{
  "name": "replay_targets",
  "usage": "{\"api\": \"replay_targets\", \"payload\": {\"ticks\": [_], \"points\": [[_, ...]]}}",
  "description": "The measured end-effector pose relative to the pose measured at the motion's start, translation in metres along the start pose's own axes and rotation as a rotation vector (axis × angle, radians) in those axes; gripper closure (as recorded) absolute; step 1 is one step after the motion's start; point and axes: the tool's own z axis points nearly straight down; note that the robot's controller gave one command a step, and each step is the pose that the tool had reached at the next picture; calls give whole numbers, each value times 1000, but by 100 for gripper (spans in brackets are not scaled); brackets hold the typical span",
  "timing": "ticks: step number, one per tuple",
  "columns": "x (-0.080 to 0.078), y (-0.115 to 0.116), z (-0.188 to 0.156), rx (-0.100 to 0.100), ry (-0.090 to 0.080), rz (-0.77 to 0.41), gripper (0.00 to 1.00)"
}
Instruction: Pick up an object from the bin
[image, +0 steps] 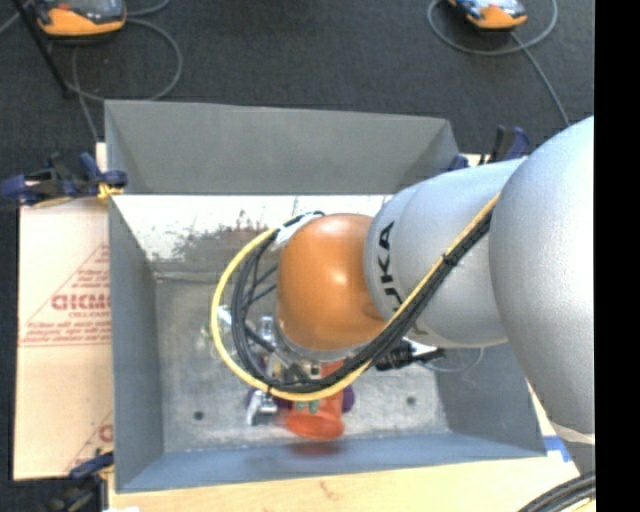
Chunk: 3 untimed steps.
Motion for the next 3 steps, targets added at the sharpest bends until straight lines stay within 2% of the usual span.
{"api": "replay_targets", "payload": {"ticks": [1,2,3], "points": [[-19,-15,30,1,7,-289,0],[-23,-68,66,-2,20,-99,100],[-23,-68,66,-2,18,-97,100]]}}
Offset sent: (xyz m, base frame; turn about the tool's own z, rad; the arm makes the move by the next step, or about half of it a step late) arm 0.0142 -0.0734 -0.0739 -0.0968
